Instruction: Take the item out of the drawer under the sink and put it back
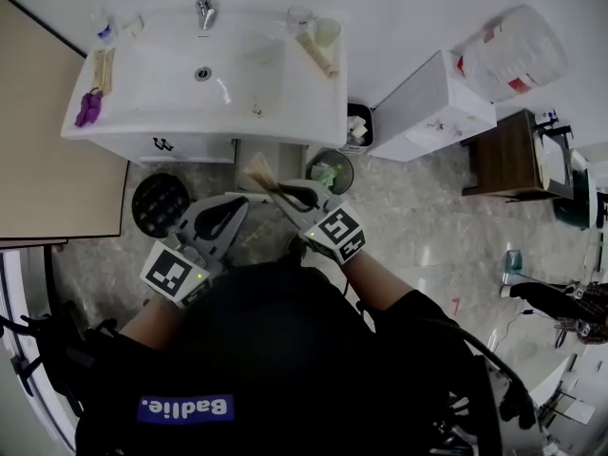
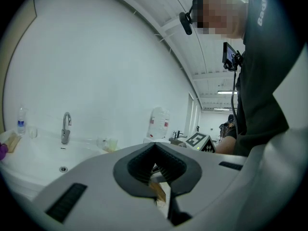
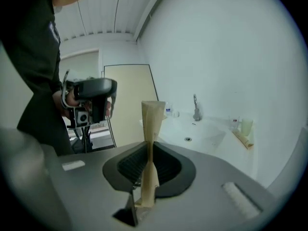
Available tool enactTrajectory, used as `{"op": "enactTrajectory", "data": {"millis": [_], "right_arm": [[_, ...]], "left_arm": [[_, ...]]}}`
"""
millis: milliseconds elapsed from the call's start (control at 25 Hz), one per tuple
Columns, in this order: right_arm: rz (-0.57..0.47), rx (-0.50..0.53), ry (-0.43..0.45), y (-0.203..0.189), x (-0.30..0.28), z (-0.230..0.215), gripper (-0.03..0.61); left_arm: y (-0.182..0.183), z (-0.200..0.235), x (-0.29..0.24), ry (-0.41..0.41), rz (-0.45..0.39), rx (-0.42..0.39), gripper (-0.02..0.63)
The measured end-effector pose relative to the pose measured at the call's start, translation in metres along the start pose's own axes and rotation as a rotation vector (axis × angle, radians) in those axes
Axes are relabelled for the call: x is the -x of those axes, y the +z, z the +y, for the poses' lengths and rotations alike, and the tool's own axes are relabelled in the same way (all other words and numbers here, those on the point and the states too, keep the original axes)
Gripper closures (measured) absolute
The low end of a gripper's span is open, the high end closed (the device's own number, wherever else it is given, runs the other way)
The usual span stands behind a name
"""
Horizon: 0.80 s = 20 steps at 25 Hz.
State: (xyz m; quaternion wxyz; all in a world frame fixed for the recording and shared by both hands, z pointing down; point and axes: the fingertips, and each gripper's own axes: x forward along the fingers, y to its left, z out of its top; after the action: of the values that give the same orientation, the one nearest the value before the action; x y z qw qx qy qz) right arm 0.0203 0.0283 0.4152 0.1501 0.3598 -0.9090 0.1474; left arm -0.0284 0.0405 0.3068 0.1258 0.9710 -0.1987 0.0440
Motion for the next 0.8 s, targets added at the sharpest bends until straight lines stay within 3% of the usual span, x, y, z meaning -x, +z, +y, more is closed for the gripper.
{"op": "enactTrajectory", "data": {"millis": [480, 680, 800], "right_arm": [[-0.176, -0.034, -0.010, 0.057, 0.050, 0.025, 0.541], [-0.236, -0.051, -0.015, 0.074, 0.061, 0.031, 0.541], [-0.244, -0.046, -0.019, 0.079, 0.064, 0.032, 0.541]], "left_arm": [[-0.003, -0.011, -0.006, -0.037, 0.015, -0.004, 0.609], [-0.001, -0.014, -0.012, -0.038, -0.021, 0.057, 0.609], [-0.005, -0.012, -0.012, -0.039, 0.000, 0.046, 0.609]]}}
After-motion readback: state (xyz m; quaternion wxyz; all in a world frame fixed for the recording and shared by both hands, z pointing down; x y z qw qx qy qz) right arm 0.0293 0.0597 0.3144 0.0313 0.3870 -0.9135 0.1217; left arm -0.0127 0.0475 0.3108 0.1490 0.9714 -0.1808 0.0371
